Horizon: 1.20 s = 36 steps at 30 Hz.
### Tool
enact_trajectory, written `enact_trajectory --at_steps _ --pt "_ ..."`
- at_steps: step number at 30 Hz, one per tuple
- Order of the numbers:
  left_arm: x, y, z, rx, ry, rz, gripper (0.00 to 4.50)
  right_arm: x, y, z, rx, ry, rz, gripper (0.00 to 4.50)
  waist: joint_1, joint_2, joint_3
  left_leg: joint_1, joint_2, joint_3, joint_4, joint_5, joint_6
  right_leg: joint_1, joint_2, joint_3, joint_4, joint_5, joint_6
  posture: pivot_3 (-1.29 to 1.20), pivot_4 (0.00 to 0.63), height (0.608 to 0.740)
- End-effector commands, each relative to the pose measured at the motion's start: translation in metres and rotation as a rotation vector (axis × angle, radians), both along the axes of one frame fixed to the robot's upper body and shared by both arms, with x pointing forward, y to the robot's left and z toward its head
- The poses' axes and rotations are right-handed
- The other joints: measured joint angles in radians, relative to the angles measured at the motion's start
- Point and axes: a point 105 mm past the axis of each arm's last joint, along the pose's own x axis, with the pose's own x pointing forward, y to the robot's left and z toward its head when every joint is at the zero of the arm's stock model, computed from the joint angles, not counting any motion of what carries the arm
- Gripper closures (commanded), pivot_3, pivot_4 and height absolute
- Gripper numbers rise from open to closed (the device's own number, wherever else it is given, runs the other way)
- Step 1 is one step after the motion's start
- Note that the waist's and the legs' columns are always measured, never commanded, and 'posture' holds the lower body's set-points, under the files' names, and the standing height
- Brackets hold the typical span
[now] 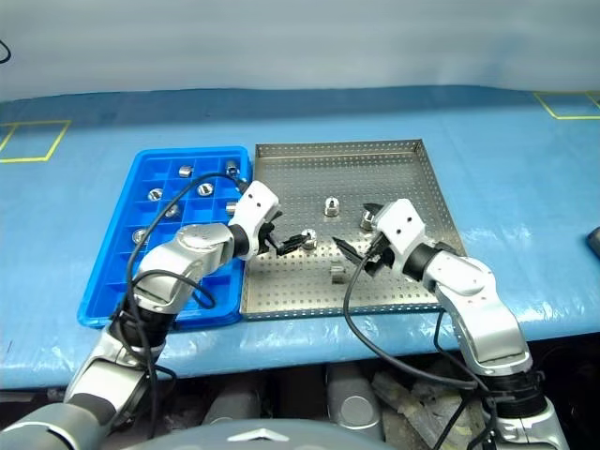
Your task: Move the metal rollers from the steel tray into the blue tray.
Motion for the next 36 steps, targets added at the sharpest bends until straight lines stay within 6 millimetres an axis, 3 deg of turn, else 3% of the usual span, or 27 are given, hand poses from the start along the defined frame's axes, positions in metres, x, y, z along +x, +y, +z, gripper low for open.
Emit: enact_trajectory --at_steps 1,17,23,27,30,31,36 --pt "0.005 -0.006 0.003 0.01 -0.034 -0.028 0.03 -0.004 0.002 0.017 0.004 -0.066 0.002 0.0 -0.012 0.0 0.0 0.0 0.0 0.001 0.0 0.0 0.0 0.0 0.0 0.001 0.0 0.0 0.0 -0.26 0.15 0.74" --pt "0.011 -0.01 -0.024 0.021 0.062 -0.017 0.03 -0.003 0.01 0.015 0.023 -0.057 0.025 0.0 -0.042 0.0 0.0 0.001 0.0 0.003 0.0 -0.001 0.001 0.0 0.0 0.004 0.0 0.001 0.002 -0.25 0.15 0.74" --pt "0.013 -0.013 -0.025 0.019 0.065 -0.017 1.88 -0.003 0.011 0.015 0.023 -0.056 0.029 0.0 -0.042 0.0 0.0 0.002 0.0 0.004 0.0 -0.001 0.002 0.0 0.0 0.005 0.0 0.001 0.003 -0.26 0.15 0.74" --pt "0.012 -0.013 -0.026 0.021 0.065 -0.021 1.88 -0.004 0.012 0.015 0.025 -0.056 0.034 0.0 -0.042 0.0 0.0 0.002 0.0 0.005 0.0 -0.001 0.003 0.0 0.0 0.006 -0.001 0.001 0.003 -0.26 0.15 0.74" --pt "0.012 -0.012 -0.025 0.016 0.062 -0.017 2.41 -0.004 0.012 0.015 0.027 -0.057 0.036 0.0 -0.043 0.0 0.0 0.002 0.0 0.005 0.0 -0.001 0.003 0.0 0.0 0.007 -0.001 0.002 0.004 -0.25 0.15 0.74" --pt "0.012 -0.011 -0.025 0.017 0.059 -0.016 2.78 -0.003 0.013 0.015 0.027 -0.057 0.037 0.0 -0.043 0.0 0.0 0.002 0.0 0.006 0.0 -0.001 0.003 0.0 0.0 0.007 -0.001 0.002 0.004 -0.25 0.15 0.74" --pt "0.014 -0.006 -0.023 0.02 0.046 0.004 2.81 -0.002 0.014 0.015 0.029 -0.058 0.044 0.0 -0.042 0.0 0.0 0.002 0.0 0.007 0.0 -0.001 0.003 0.0 0.0 0.008 -0.001 0.002 0.004 -0.24 0.15 0.74"
